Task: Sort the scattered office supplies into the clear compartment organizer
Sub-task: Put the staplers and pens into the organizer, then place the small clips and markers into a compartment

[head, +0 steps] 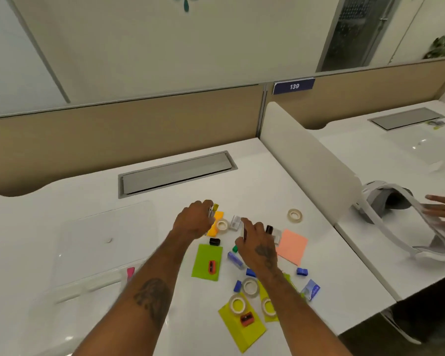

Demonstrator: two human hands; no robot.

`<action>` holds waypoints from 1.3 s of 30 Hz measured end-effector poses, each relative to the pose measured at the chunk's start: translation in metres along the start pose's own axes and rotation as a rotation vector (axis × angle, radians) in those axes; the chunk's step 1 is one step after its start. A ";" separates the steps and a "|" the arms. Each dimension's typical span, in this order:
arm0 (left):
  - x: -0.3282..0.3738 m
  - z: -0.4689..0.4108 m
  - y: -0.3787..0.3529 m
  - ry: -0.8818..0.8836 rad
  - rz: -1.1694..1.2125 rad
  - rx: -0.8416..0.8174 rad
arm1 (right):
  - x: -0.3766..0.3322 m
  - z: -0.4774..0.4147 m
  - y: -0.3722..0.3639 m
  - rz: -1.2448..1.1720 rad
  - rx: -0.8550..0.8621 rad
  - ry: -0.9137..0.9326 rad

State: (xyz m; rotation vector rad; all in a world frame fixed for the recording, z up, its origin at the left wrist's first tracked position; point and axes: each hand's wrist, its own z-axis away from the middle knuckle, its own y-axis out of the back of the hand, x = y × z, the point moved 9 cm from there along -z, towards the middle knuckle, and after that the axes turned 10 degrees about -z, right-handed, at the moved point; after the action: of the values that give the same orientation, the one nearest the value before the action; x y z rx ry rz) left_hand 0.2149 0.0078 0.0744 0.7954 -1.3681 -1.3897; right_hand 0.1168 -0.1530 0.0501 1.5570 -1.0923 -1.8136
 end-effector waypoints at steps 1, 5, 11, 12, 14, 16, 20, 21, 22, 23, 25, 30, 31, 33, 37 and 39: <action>-0.014 0.013 0.006 0.020 0.018 0.008 | -0.012 0.007 -0.007 -0.022 -0.011 0.015; -0.074 0.069 0.022 0.099 0.067 0.043 | -0.064 0.033 -0.037 -0.113 -0.058 0.039; -0.162 0.151 0.015 0.295 0.209 0.039 | -0.138 0.061 -0.084 -0.284 -0.141 0.091; -0.173 0.162 0.012 0.331 0.237 0.037 | -0.148 0.066 -0.093 -0.294 -0.171 0.103; -0.186 0.179 0.004 0.375 0.265 0.021 | -0.164 0.074 -0.111 -0.276 -0.235 0.124; -0.192 0.191 -0.004 0.402 0.266 -0.005 | -0.176 0.080 -0.127 -0.244 -0.287 0.144; -0.191 0.199 -0.019 0.417 0.258 -0.060 | -0.188 0.081 -0.149 -0.187 -0.347 0.172; -0.192 0.200 -0.022 0.423 0.246 -0.067 | -0.189 0.080 -0.153 -0.164 -0.359 0.182; -0.192 0.200 -0.024 0.427 0.238 -0.070 | -0.190 0.079 -0.158 -0.139 -0.372 0.190; -0.192 0.200 -0.026 0.425 0.236 -0.071 | -0.190 0.078 -0.161 -0.117 -0.379 0.195; -0.192 0.198 -0.028 0.417 0.243 -0.063 | -0.187 0.075 -0.162 -0.093 -0.349 0.191; -0.205 0.194 -0.014 0.509 0.216 0.046 | -0.174 0.067 -0.143 -0.031 -0.219 0.166; -0.205 0.191 -0.012 0.496 0.211 0.054 | -0.170 0.066 -0.139 -0.025 -0.204 0.158; -0.198 0.183 -0.007 0.433 0.169 0.069 | -0.161 0.066 -0.130 -0.008 -0.176 0.150; -0.171 0.167 -0.008 0.303 0.125 0.095 | -0.125 0.071 -0.115 0.022 -0.157 0.095; -0.151 0.160 -0.014 0.236 0.112 0.095 | -0.099 0.075 -0.107 0.029 -0.164 0.036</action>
State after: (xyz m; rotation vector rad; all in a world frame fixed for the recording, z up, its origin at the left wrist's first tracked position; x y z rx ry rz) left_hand 0.1070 0.1991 0.0573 0.9011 -1.2807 -1.1133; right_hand 0.0779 0.0033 0.0188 1.4652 -0.9203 -1.8003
